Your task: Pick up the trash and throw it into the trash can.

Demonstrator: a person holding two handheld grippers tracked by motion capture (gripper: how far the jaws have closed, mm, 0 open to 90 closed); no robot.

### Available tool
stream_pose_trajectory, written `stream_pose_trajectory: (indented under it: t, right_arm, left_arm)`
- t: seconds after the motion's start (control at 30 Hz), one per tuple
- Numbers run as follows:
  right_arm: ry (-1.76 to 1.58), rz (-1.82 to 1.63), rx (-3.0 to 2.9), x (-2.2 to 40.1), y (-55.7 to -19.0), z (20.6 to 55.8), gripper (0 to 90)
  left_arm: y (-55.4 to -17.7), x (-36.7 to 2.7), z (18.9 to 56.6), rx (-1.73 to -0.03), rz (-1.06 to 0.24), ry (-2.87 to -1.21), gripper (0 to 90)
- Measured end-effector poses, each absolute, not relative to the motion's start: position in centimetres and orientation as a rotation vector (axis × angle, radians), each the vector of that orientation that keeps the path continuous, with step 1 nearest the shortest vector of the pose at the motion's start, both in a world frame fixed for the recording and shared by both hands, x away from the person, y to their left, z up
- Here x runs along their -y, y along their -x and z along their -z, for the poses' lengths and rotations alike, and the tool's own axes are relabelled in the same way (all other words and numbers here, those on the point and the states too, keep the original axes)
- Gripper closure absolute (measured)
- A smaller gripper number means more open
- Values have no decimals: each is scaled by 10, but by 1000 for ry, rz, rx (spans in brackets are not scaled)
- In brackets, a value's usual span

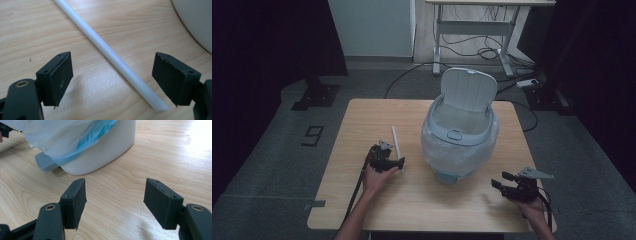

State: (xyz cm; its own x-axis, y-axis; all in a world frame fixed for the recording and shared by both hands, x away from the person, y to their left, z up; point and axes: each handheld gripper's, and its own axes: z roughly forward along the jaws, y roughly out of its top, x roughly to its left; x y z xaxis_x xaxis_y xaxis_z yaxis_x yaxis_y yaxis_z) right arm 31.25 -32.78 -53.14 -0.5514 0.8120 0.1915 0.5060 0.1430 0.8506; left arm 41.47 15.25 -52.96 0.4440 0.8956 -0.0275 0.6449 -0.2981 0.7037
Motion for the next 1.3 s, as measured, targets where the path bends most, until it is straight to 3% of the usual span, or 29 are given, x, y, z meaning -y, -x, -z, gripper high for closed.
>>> stream_pose_trajectory:
  t: [0.27, 0.47, 1.0, 1.3]
  right_arm:
    - [-1283, -1356, -2109, 329, -314, 532, 340]
    - [-1288, -1354, -2107, 329, -314, 532, 340]
    - [-1292, -1345, -2106, 329, -313, 534, 339]
    - [-1280, -1337, -2116, 326, -313, 534, 340]
  left_arm:
    - [-425, -151, 537, -1298, -498, -2063, 198]
    - [-427, -149, 545, -1298, -504, -2073, 276]
    - [-411, -166, 543, -1295, -501, -2045, 746]
    - [-409, -174, 543, -1297, -453, -2026, 798]
